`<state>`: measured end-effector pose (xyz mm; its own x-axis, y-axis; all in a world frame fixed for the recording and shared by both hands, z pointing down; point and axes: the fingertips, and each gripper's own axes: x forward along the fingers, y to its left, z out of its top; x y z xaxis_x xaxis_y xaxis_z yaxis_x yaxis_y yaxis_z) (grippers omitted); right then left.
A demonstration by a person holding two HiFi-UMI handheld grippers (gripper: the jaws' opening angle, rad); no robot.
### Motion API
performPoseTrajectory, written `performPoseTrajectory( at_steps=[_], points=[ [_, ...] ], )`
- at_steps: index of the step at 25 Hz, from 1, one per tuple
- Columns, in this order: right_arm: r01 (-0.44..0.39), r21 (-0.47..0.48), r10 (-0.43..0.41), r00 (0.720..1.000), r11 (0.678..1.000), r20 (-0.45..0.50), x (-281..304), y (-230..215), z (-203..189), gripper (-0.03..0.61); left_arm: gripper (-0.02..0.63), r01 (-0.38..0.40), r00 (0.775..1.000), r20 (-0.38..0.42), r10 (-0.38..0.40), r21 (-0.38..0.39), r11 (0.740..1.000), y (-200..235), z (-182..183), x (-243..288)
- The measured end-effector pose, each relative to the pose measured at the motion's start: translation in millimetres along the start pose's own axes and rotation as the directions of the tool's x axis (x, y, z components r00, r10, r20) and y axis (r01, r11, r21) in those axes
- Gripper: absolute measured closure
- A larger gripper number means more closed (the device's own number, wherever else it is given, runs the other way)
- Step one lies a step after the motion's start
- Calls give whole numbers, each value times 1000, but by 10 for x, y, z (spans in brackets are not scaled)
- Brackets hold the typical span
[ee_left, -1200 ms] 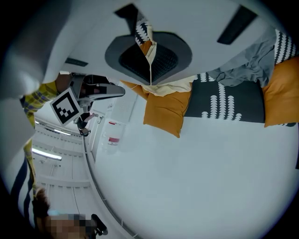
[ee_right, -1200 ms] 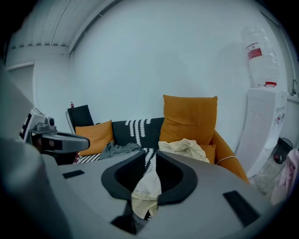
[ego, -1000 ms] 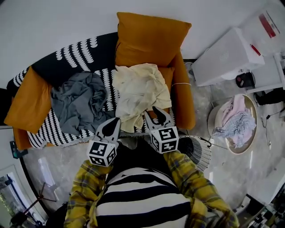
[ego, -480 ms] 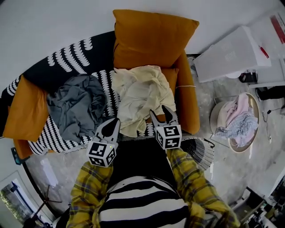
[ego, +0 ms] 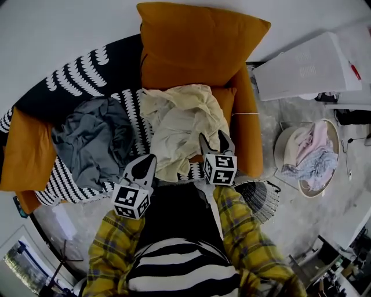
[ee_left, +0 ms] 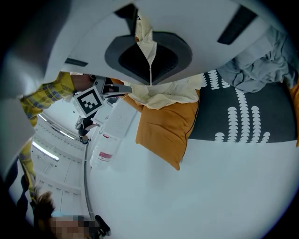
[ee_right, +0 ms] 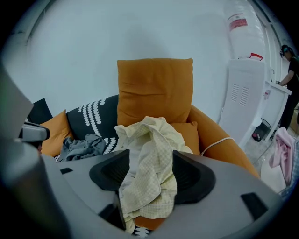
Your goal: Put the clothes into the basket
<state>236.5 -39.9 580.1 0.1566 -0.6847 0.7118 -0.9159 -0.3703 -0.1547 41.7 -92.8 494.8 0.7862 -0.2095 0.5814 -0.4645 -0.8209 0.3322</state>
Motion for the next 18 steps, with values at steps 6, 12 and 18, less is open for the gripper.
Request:
performPoseTrajectory(
  at_steps=[6,12,18],
  points=[
    [13,9,-13,999,1000,-51,370,-157,-68,255,592,-25,1000,-15,24,-25,999,110,-80,87],
    [15,4,-15,997,1000,-81,612,-202,-128,247,592,-55,998,-28,54,-53,997,209,-147,205],
    [66,-109,-79,990,992,-119,758,-204,-254,249,592,-83,996,-34,81,-64,995,278,-137,253]
  ],
)
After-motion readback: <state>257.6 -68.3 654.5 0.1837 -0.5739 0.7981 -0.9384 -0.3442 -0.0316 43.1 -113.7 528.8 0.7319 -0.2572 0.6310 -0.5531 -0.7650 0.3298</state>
